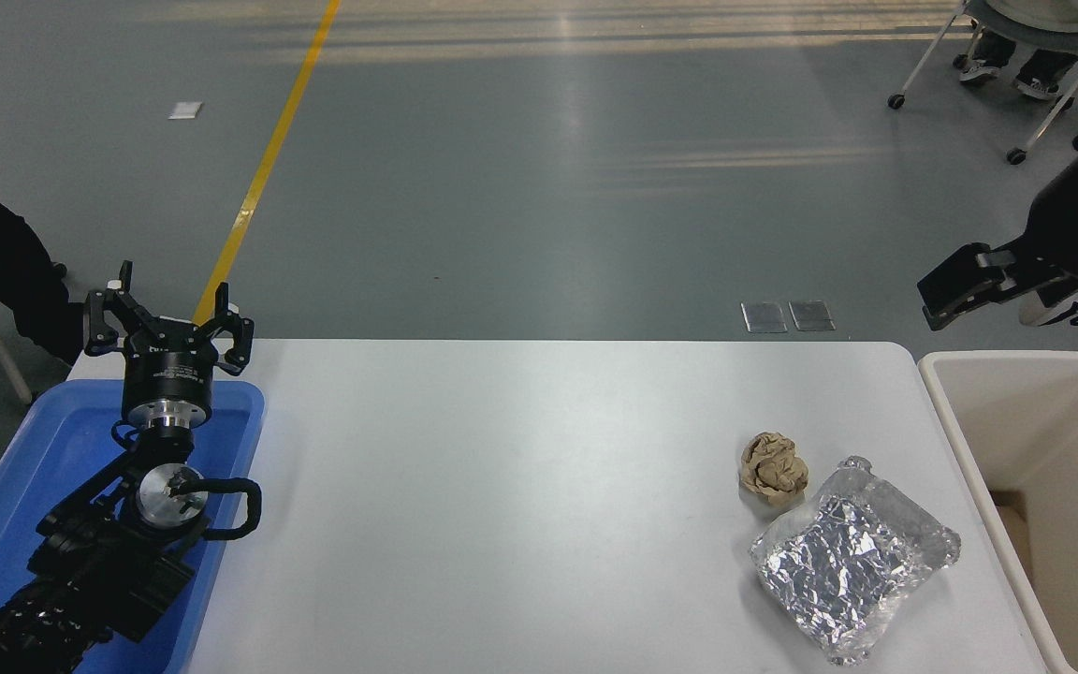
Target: Pick up foil plate and place in dustbin
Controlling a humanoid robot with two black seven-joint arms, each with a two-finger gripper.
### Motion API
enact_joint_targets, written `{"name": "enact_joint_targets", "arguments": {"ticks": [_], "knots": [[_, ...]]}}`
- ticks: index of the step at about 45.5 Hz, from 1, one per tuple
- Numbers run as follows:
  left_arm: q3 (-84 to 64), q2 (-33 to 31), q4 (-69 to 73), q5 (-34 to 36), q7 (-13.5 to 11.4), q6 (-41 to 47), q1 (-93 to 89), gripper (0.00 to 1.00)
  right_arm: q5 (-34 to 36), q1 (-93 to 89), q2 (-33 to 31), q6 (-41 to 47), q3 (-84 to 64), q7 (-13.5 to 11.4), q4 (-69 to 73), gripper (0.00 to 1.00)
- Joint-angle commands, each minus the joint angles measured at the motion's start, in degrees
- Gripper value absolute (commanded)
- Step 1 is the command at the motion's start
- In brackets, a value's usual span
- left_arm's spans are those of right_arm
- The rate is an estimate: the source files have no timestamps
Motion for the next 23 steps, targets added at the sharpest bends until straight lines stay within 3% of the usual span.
{"name": "enact_joint_targets", "arguments": {"ticks": [1, 11, 23], "knots": [[0.00, 0.00, -0.04, 0.01, 0.01, -0.01, 0.00, 0.99, -0.62, -5.24, 0.85, 0.00, 0.18, -0.01, -2.79, 1.00], [0.00, 0.00, -0.04, 0.01, 0.01, -0.01, 0.00, 0.99, -1.06, -16.84, -0.38, -12.29, 0.70, 0.25, -3.32, 1.00], [0.00, 0.00, 0.05, 0.01, 0.01, 0.07, 0.00, 0.99, -7.39, -35.65, -0.47, -24.17, 8.87, 0.60, -10.17, 1.00]]}}
